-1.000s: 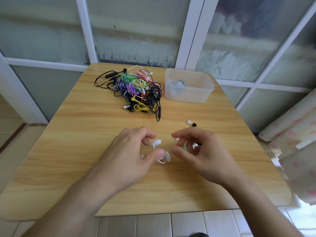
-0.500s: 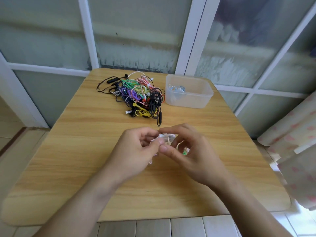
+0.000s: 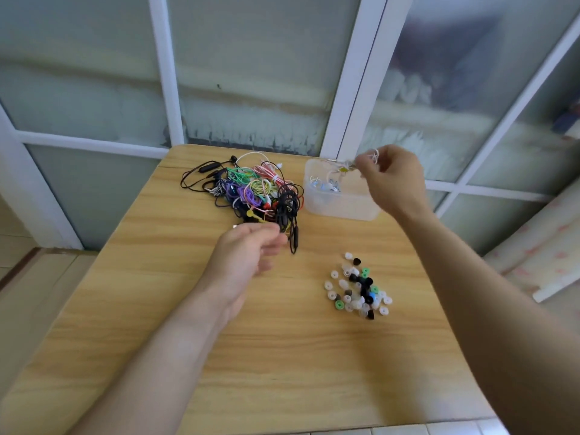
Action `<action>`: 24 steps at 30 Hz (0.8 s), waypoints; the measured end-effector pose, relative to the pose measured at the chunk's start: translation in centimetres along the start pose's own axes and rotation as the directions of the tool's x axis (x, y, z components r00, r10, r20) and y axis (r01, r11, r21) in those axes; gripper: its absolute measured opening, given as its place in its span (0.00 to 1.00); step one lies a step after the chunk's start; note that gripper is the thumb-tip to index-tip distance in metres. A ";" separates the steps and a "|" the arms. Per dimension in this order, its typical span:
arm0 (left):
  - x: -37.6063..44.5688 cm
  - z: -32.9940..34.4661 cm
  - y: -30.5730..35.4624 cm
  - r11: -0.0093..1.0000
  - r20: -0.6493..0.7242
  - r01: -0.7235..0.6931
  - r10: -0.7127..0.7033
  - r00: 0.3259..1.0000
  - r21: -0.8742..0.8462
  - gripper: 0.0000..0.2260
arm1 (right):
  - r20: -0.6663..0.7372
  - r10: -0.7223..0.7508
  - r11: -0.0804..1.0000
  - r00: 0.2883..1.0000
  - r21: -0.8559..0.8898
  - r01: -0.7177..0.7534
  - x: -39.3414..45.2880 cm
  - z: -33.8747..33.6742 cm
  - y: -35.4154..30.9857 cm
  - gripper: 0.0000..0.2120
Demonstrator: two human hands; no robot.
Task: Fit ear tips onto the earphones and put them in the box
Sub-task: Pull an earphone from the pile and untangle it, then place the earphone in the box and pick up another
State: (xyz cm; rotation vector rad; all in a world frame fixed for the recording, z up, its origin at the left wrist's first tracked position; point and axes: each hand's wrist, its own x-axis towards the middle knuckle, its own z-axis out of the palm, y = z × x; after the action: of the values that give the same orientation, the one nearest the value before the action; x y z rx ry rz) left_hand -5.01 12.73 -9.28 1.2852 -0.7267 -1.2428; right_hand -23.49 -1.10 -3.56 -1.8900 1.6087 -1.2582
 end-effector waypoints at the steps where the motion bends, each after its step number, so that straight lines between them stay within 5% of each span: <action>1: 0.1 0.0 -0.2 0.999 -0.022 -0.013 0.015 1.000 0.052 0.06 | -0.006 0.005 0.997 1.000 -0.077 -0.006 1.7 0.1 0.2 0.08; 6: 0.7 0.3 -0.7 0.992 -0.039 -0.034 0.039 0.998 0.121 0.07 | -0.026 0.065 0.921 0.998 -0.384 -0.070 6.8 1.8 1.7 0.12; 11: 1.5 0.0 -1.2 0.998 -0.071 0.039 -0.036 0.997 0.039 0.06 | 0.219 0.196 0.818 0.956 -0.574 -0.036 6.0 4.9 1.9 0.23; 16: 1.7 -0.6 -1.0 0.998 -0.105 0.040 -0.036 0.994 0.040 0.06 | 0.131 -0.190 0.870 0.973 -0.437 0.229 0.2 6.0 -1.5 0.11; 19: 1.5 -0.8 -0.7 0.999 -0.119 0.045 -0.042 0.992 0.023 0.05 | 0.224 -0.088 0.958 0.971 -0.249 0.144 -2.5 7.1 -2.2 0.15; 21: 1.2 -0.9 -0.5 0.998 -0.109 0.049 -0.046 0.993 0.027 0.05 | 0.309 0.032 0.950 0.951 -0.304 0.067 -3.4 7.8 -1.6 0.24; 24: 0.8 -1.0 -0.3 0.998 -0.085 0.055 -0.052 0.995 0.029 0.04 | 0.313 0.083 0.967 0.946 -0.255 0.000 -4.3 8.2 -0.9 0.17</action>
State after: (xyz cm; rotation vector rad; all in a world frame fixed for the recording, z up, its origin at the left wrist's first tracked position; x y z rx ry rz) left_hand -3.94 12.33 -9.95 1.3825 -0.6575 -1.2169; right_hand -16.21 0.95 -9.01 -2.0685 1.6787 -0.7031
